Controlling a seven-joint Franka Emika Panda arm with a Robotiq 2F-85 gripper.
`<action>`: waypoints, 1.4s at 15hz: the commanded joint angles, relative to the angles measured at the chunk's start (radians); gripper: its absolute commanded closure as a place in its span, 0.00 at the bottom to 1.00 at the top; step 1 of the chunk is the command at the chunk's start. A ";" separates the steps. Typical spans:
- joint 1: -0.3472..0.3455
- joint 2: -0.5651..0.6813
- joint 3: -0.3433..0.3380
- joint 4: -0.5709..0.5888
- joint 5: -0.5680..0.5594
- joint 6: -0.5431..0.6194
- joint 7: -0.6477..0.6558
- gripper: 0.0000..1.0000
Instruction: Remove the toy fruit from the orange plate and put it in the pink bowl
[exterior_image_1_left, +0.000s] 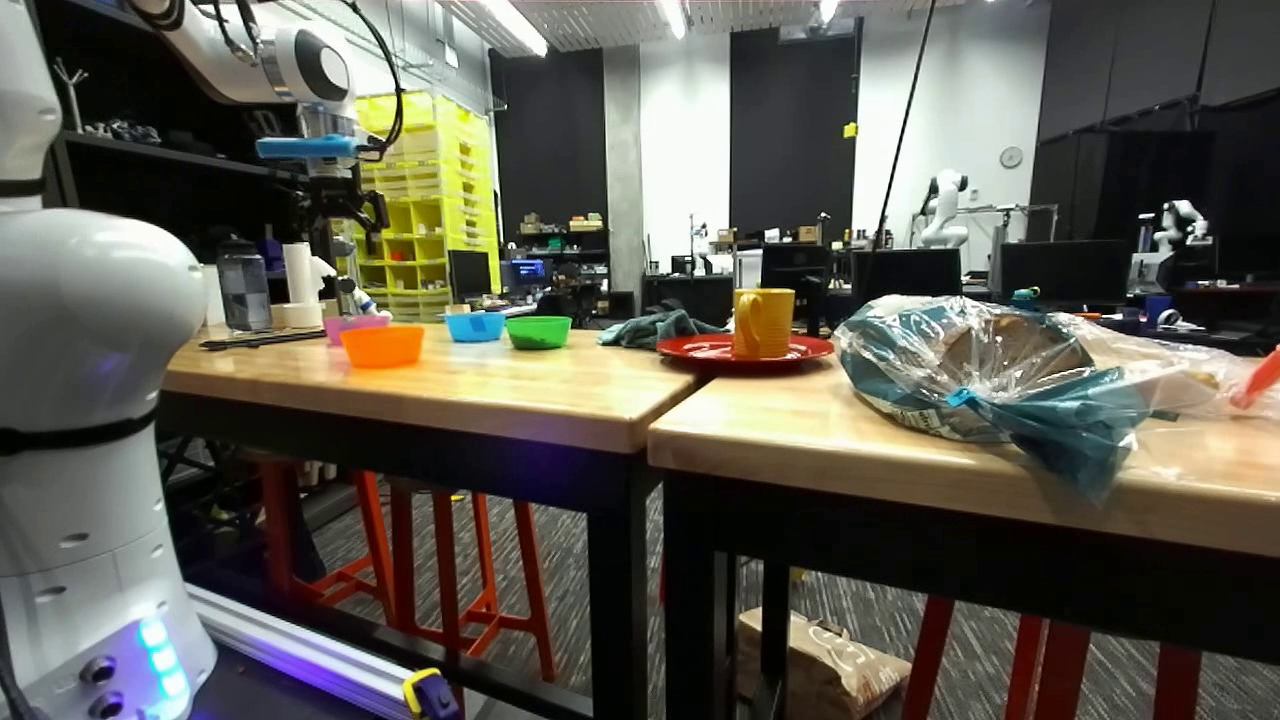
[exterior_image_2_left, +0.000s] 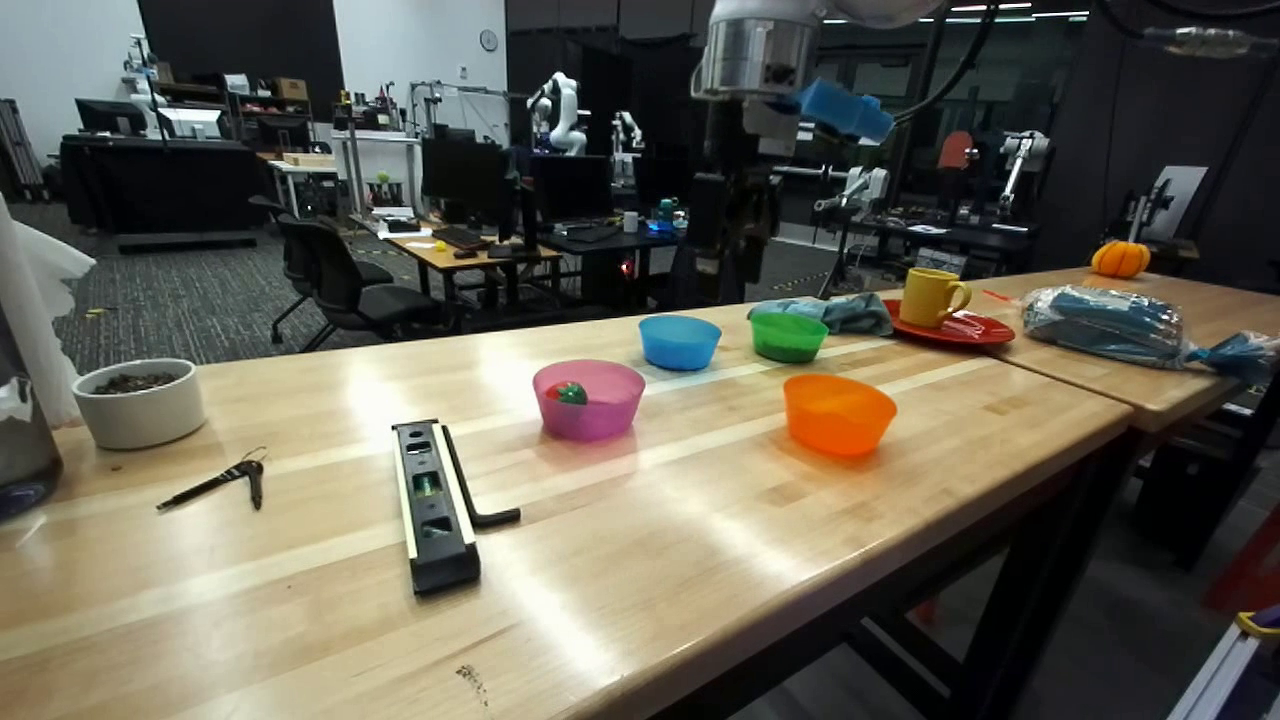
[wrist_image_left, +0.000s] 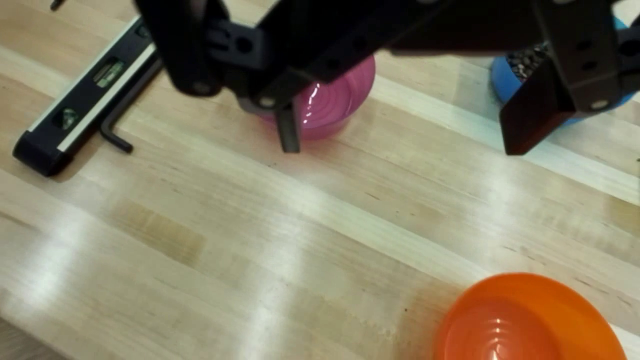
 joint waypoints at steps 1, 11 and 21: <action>-0.029 -0.121 -0.039 -0.094 0.037 -0.019 -0.037 0.00; -0.089 -0.328 -0.169 -0.239 0.055 -0.102 -0.145 0.00; -0.109 -0.529 -0.242 -0.390 0.043 -0.172 -0.241 0.00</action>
